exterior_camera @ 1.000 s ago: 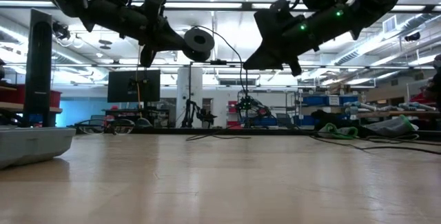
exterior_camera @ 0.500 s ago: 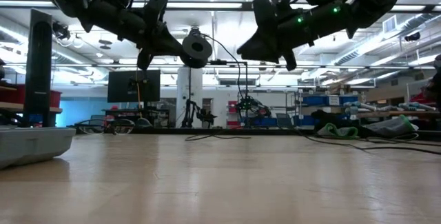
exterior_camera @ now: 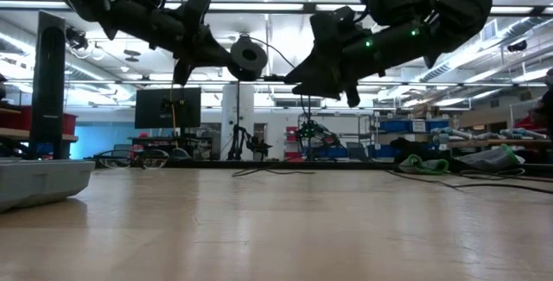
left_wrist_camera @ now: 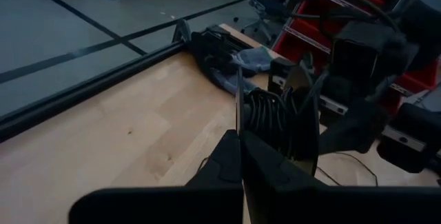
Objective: Coil cords
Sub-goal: Coil the black wire onto the black spool
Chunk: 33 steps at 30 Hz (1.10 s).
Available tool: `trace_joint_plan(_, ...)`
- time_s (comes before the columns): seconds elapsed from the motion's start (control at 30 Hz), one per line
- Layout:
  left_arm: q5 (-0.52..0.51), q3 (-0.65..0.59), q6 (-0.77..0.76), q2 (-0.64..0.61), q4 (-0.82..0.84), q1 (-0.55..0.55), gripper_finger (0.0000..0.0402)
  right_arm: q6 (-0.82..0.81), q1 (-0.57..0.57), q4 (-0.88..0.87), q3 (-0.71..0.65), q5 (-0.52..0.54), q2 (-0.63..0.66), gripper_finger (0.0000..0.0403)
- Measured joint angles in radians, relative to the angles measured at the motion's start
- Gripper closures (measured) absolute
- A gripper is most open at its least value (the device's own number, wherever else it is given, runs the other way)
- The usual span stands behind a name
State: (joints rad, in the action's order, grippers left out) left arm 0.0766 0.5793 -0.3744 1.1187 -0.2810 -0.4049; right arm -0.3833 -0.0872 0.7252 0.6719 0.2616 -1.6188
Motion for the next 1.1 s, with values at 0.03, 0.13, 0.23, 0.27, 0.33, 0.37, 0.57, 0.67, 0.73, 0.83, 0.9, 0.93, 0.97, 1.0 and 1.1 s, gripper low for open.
trace_joint_plan(0.03, 0.0, 0.0, 0.0, 0.0, 0.004, 0.0, 0.0401, 0.0, 0.0, -0.007, 0.0, 0.0, 0.0, 0.0239)
trace_joint_plan(0.13, 0.0, 0.0, 0.0, 0.0, 0.021, 0.0, 0.0401, 0.001, 0.0, -0.011, 0.0, 0.0, 0.002, 0.0247)
trace_joint_plan(0.23, 0.0, 0.0, 0.0, 0.0, 0.028, -0.001, 0.0401, 0.018, 0.0, -0.026, 0.0, 0.001, 0.021, 0.0256)
trace_joint_plan(0.27, 0.0, 0.0, 0.001, 0.0, 0.03, -0.001, 0.0401, 0.018, 0.0, -0.048, 0.0, 0.001, 0.032, 0.0259)
trace_joint_plan(0.33, -0.003, 0.0, 0.002, 0.0, 0.035, -0.001, 0.0401, 0.019, -0.001, -0.098, 0.0, 0.005, 0.052, 0.0265)
trace_joint_plan(0.37, -0.007, 0.0, 0.002, 0.0, 0.039, -0.001, 0.0401, 0.018, -0.001, -0.124, 0.0, 0.008, 0.061, 0.0269)
trace_joint_plan(0.57, -0.023, 0.0, 0.006, 0.0, 0.035, -0.001, 0.0401, 0.01, -0.002, -0.149, 0.0, 0.011, 0.072, 0.0292)
trace_joint_plan(0.67, -0.023, 0.0, 0.006, 0.0, 0.027, -0.001, 0.0401, 0.011, -0.002, -0.167, 0.0, 0.011, 0.072, 0.0314)
trace_joint_plan(0.73, -0.023, 0.0, 0.005, 0.0, 0.012, -0.001, 0.0401, 0.025, -0.002, -0.168, 0.0, 0.013, 0.072, 0.0339)
trace_joint_plan(0.83, -0.016, 0.0, 0.0, 0.0, 0.002, -0.001, 0.0401, 0.062, -0.002, -0.168, 0.0, 0.026, 0.072, 0.0387)
trace_joint_plan(0.9, -0.013, 0.0, -0.002, 0.0, 0.003, -0.001, 0.0401, 0.087, 0.0, -0.16, 0.0, 0.057, 0.072, 0.0395)
trace_joint_plan(0.93, -0.012, 0.0, -0.003, 0.0, 0.003, -0.001, 0.0401, 0.091, 0.002, -0.153, 0.0, 0.072, 0.072, 0.0395)
trace_joint_plan(0.97, -0.011, 0.0, -0.003, 0.0, 0.003, -0.001, 0.0401, 0.1, 0.005, -0.144, 0.0, 0.082, 0.072, 0.0397)
trace_joint_plan(1.0, -0.006, 0.0, -0.003, 0.0, 0.005, -0.001, 0.0401, 0.118, 0.007, -0.133, 0.0, 0.09, 0.072, 0.0399)
trace_joint_plan(1.1, 0.008, 0.0, -0.004, 0.0, 0.014, -0.001, 0.0401, 0.168, 0.009, -0.07, 0.0, 0.113, 0.072, 0.04)
